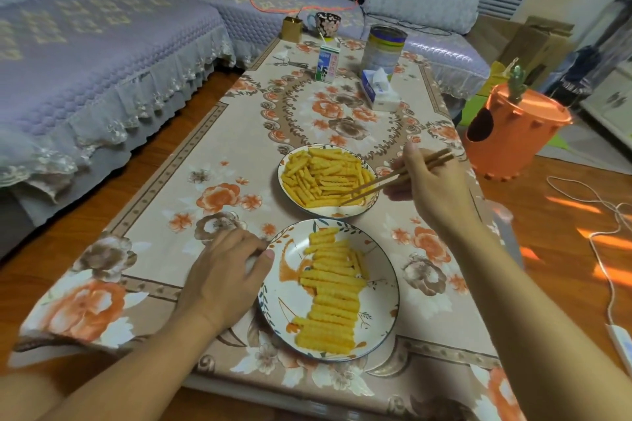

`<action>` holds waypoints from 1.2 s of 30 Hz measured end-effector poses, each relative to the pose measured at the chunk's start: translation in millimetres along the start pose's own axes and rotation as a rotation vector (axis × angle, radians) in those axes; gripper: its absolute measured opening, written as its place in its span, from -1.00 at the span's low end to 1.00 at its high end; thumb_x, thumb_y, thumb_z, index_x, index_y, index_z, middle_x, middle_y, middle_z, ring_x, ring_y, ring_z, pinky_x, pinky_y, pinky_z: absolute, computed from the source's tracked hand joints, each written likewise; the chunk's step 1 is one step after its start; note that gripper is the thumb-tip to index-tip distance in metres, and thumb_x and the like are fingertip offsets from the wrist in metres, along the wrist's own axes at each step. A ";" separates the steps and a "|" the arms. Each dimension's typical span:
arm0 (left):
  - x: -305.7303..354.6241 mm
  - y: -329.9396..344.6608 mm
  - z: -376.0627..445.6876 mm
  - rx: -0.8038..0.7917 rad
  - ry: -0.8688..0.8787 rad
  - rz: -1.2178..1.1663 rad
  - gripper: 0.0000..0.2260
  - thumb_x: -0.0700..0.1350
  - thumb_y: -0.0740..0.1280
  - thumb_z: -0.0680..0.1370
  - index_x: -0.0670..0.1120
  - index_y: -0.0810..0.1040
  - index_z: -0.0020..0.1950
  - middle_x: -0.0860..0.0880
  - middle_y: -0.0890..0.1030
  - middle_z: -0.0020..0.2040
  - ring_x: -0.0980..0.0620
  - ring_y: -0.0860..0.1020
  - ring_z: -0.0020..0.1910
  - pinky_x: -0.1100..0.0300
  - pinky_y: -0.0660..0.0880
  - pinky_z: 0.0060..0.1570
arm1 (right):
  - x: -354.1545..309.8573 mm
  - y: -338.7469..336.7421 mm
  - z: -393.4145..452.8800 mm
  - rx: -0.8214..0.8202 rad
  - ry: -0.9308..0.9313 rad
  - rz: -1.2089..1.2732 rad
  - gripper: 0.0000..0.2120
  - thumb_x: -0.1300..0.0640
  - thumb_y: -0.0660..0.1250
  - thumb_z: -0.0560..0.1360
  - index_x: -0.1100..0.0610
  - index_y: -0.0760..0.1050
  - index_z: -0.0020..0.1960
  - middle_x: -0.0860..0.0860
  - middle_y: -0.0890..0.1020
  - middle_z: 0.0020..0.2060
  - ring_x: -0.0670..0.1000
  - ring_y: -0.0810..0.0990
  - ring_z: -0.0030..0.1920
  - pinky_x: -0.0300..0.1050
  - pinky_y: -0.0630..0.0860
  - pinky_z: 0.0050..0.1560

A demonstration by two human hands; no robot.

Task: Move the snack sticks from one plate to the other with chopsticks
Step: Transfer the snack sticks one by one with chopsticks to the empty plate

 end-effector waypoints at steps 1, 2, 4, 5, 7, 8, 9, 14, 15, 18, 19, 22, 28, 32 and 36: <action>0.0 -0.1 -0.1 0.000 -0.001 -0.002 -0.50 0.29 0.01 0.53 0.05 0.62 0.07 0.15 0.54 0.04 0.11 0.41 0.11 0.11 0.36 -0.04 | 0.7 5.6 3.8 -0.019 -0.003 -0.023 -0.57 -0.05 0.17 0.71 0.24 0.63 -0.06 0.20 0.71 -0.29 0.15 0.74 -0.30 0.22 0.70 -0.12; 0.2 0.0 -0.3 -0.001 -0.001 -0.005 -0.50 0.29 0.01 0.53 0.05 0.62 0.07 0.15 0.54 0.04 0.11 0.41 0.12 0.11 0.37 -0.03 | 0.5 9.0 7.0 -0.036 -0.004 -0.040 -0.57 -0.04 0.17 0.71 0.25 0.63 -0.06 0.20 0.71 -0.29 0.15 0.74 -0.31 0.22 0.70 -0.13; -0.1 -0.1 -0.6 -0.002 -0.003 -0.008 -0.50 0.29 0.00 0.53 0.05 0.62 0.08 0.15 0.54 0.05 0.10 0.42 0.13 0.11 0.39 -0.01 | -1.9 10.8 11.4 -0.056 0.002 -0.063 -0.56 -0.02 0.17 0.72 0.28 0.62 -0.07 0.22 0.71 -0.29 0.14 0.74 -0.32 0.19 0.71 -0.16; -0.5 -0.3 -0.9 -0.002 -0.006 -0.013 -0.50 0.29 0.01 0.53 0.05 0.62 0.08 0.15 0.54 0.05 0.10 0.42 0.13 0.10 0.40 0.00 | -3.9 9.6 13.0 -0.059 0.005 -0.065 -0.55 -0.02 0.18 0.72 0.30 0.61 -0.07 0.23 0.70 -0.29 0.15 0.74 -0.32 0.16 0.72 -0.18; -1.4 -0.4 -1.0 -0.002 -0.013 -0.023 -0.50 0.28 0.01 0.53 0.04 0.62 0.09 0.15 0.54 0.05 0.11 0.41 0.13 0.09 0.41 0.01 | -9.8 8.6 15.0 -0.069 -0.001 -0.066 -0.54 -0.03 0.18 0.71 0.32 0.60 -0.07 0.23 0.70 -0.30 0.16 0.74 -0.34 0.09 0.72 -0.23; -1.5 -0.5 -0.8 -0.003 -0.014 -0.023 -0.49 0.28 0.00 0.53 0.04 0.62 0.09 0.15 0.54 0.05 0.11 0.41 0.13 0.10 0.41 0.01 | -12.4 10.4 15.7 -0.084 -0.007 -0.076 -0.54 -0.03 0.18 0.71 0.32 0.60 -0.07 0.23 0.70 -0.31 0.16 0.74 -0.34 0.07 0.72 -0.24; -0.8 -0.7 -0.6 -0.004 -0.013 -0.022 -0.49 0.29 0.00 0.53 0.04 0.62 0.09 0.15 0.54 0.05 0.11 0.41 0.13 0.10 0.41 0.01 | -13.6 13.6 17.0 -0.102 -0.007 -0.088 -0.55 -0.03 0.18 0.71 0.32 0.60 -0.07 0.22 0.70 -0.31 0.16 0.73 -0.34 0.08 0.72 -0.24; 1.3 -1.7 -1.4 -0.007 -0.007 -0.011 -0.47 0.29 0.00 0.53 0.01 0.62 0.10 0.12 0.55 0.06 0.07 0.43 0.13 0.09 0.41 0.00 | -8.4 22.5 23.4 -0.145 0.080 -0.002 -0.48 -0.06 0.14 0.72 0.39 0.57 -0.04 0.32 0.68 -0.26 0.25 0.73 -0.30 0.26 0.70 -0.15; 1.2 -1.7 -1.7 -0.007 -0.008 -0.009 -0.47 0.29 0.00 0.53 0.01 0.62 0.10 0.12 0.55 0.06 0.07 0.43 0.13 0.09 0.42 0.00 | -10.4 19.7 22.7 -0.140 0.077 -0.003 -0.47 -0.07 0.13 0.72 0.39 0.56 -0.04 0.33 0.68 -0.25 0.25 0.73 -0.30 0.26 0.70 -0.15; 0.9 -1.5 -1.3 -0.005 -0.006 -0.004 -0.47 0.29 0.01 0.53 0.00 0.63 0.09 0.10 0.55 0.05 0.06 0.44 0.12 0.09 0.42 0.00 | -24.4 6.0 14.9 -0.128 0.037 -0.012 -0.48 -0.06 0.12 0.73 0.37 0.55 -0.06 0.31 0.69 -0.28 0.23 0.74 -0.30 0.23 0.71 -0.16; 1.1 -1.4 -1.0 -0.005 -0.004 -0.003 -0.47 0.29 0.01 0.53 0.00 0.63 0.09 0.10 0.55 0.05 0.06 0.44 0.12 0.09 0.41 -0.01 | -30.0 -1.0 10.7 -0.122 0.034 0.006 -0.50 -0.05 0.12 0.73 0.35 0.55 -0.07 0.28 0.69 -0.29 0.23 0.74 -0.29 0.20 0.71 -0.17; -1.2 0.8 -0.6 -0.008 -0.006 -0.016 -0.48 0.29 0.01 0.53 0.01 0.63 0.09 0.11 0.55 0.04 0.06 0.43 0.13 0.10 0.39 -0.02 | -48.0 -20.7 -8.5 -0.117 0.031 0.065 -0.50 -0.06 0.11 0.72 0.32 0.55 -0.09 0.23 0.70 -0.34 0.22 0.74 -0.29 0.08 0.72 -0.23; -4.0 3.1 0.2 -0.012 -0.012 -0.022 -0.50 0.29 0.01 0.53 0.04 0.62 0.08 0.13 0.54 0.04 0.09 0.42 0.12 0.11 0.36 -0.04 | -41.9 -8.8 -48.5 -0.160 0.012 0.025 -0.52 -0.04 0.14 0.71 0.35 0.56 -0.06 0.22 0.68 -0.36 0.17 0.73 -0.35 0.02 0.70 -0.31; -3.5 3.1 -0.1 -0.011 -0.003 -0.015 -0.50 0.29 0.02 0.53 0.03 0.62 0.07 0.12 0.54 0.03 0.08 0.42 0.11 0.11 0.37 -0.03 | -24.9 2.7 -57.8 -0.158 0.029 0.029 -0.54 -0.05 0.19 0.69 0.33 0.58 -0.08 0.21 0.69 -0.38 0.16 0.73 -0.37 0.01 0.69 -0.36; -2.1 1.9 -0.4 -0.005 -0.002 -0.007 -0.48 0.28 0.01 0.52 0.01 0.63 0.06 0.11 0.55 0.03 0.06 0.43 0.12 0.09 0.40 -0.02 | -25.4 -1.5 -59.0 -0.125 -0.004 0.048 -0.59 -0.02 0.24 0.68 0.32 0.59 -0.08 0.23 0.68 -0.35 0.16 0.73 -0.38 -0.05 0.66 -0.39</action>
Point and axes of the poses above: each hand's wrist, its own z-axis towards the middle knuckle, its own y-axis out of the palm, x = y × z, the point moved 10 cm from there along z, towards the middle knuckle
